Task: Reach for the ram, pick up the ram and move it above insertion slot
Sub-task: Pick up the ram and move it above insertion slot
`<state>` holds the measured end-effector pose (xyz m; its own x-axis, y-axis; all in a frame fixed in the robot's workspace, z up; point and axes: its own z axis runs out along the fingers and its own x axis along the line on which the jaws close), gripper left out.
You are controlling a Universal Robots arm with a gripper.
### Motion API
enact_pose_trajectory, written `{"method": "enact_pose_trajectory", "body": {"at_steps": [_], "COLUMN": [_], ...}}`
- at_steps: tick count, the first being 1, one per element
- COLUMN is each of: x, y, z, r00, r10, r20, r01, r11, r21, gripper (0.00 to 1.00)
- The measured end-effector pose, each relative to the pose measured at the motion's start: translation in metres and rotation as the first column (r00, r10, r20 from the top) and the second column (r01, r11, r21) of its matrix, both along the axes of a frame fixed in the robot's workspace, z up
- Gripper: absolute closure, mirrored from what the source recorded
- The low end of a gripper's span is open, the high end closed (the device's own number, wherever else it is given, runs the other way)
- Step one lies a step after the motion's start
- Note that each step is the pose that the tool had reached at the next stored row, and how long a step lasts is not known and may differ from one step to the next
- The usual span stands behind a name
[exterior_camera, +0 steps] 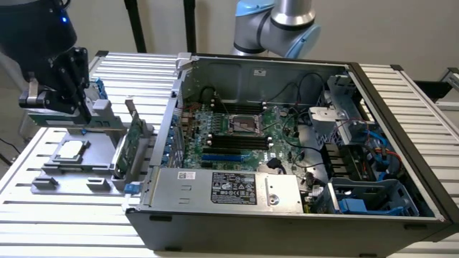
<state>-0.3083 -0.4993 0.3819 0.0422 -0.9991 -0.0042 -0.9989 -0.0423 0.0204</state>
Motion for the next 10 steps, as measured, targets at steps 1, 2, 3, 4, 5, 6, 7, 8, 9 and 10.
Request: {"method": "enact_pose_trajectory", "body": {"at_steps": [1,2,3,4,5,6,7,8,9,10], "x": [0.005,0.009,0.013,0.018,0.023,0.027,0.032,0.036,0.041,0.045], "y": [0.0000,0.0000,0.0000,0.0000,0.0000,0.0000,0.0000,0.0000,0.0001,0.0000], "z": [0.0015,0.0029,0.0042,0.0057,0.0069,0.0082,0.0096,0.0109,0.0122,0.0134], "r00": [1.0000,1.0000,1.0000,1.0000,1.0000,1.0000,1.0000,1.0000,1.0000,1.0000], "r10": [0.000,0.000,0.000,0.000,0.000,0.000,0.000,0.000,0.000,0.000], "r20": [-0.0002,-0.0005,-0.0010,-0.0015,-0.0019,-0.0022,-0.0028,-0.0032,-0.0036,-0.0041], "r01": [0.000,0.000,0.000,0.000,0.000,0.000,0.000,0.000,0.000,0.000], "r11": [1.0000,1.0000,1.0000,1.0000,1.0000,1.0000,1.0000,1.0000,1.0000,1.0000], "r21": [0.0001,0.0001,0.0001,0.0001,0.0002,0.0002,0.0001,0.0001,0.0001,0.0001], "gripper": [0.87,0.87,0.87,0.87,0.87,0.87,0.87,0.87,0.87,0.87]}}
